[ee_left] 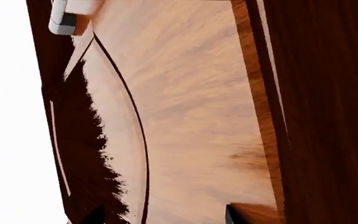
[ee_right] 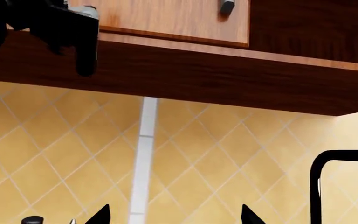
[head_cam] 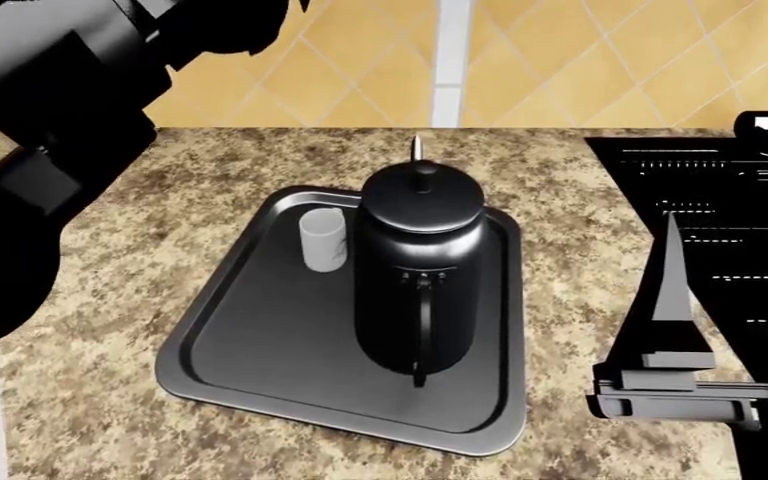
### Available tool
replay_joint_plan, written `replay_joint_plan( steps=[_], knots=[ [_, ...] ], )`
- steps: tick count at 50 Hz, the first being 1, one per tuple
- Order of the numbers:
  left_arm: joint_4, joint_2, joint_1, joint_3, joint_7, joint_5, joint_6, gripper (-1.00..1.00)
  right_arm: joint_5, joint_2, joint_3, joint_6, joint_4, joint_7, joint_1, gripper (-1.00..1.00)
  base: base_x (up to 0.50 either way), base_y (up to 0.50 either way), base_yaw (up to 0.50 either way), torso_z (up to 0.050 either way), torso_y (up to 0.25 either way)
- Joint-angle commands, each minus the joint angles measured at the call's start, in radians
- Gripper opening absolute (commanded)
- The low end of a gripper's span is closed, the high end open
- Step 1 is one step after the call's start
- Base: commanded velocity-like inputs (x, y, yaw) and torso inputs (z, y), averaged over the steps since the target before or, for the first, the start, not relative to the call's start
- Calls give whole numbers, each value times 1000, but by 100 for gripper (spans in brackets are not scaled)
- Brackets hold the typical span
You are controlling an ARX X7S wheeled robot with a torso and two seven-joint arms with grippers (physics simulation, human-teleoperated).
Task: Pick the kettle from the counter and place it on the tray. Then pick the mug from the cabinet and place it on the tray. Then close the cabinet doors.
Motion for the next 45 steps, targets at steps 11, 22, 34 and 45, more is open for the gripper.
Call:
replay_joint_plan(
  steps=[11, 22, 34, 45],
  knots=[
    [503, -338, -141, -591, -352, -1335, -148, 100, 11, -27, -431, -72, -13, 19, 491, 100, 0, 0, 0, 2, 0],
    [1409, -741, 246, -926, -894, -1826, -119, 100, 22, -56, -542, -96, -13, 19, 667, 100, 0, 0, 0, 0, 0],
    [1876, -1118, 749, -1068, -978, -1862, 193, 100, 21, -60, -504, -97, -13, 19, 668, 100, 1, -306, 0, 0, 0],
    [1875, -1305, 600, -568, -1006, -1657, 538, 100, 28, -58, -495, -94, -13, 19, 668, 100, 2, -500, 0, 0, 0]
  ],
)
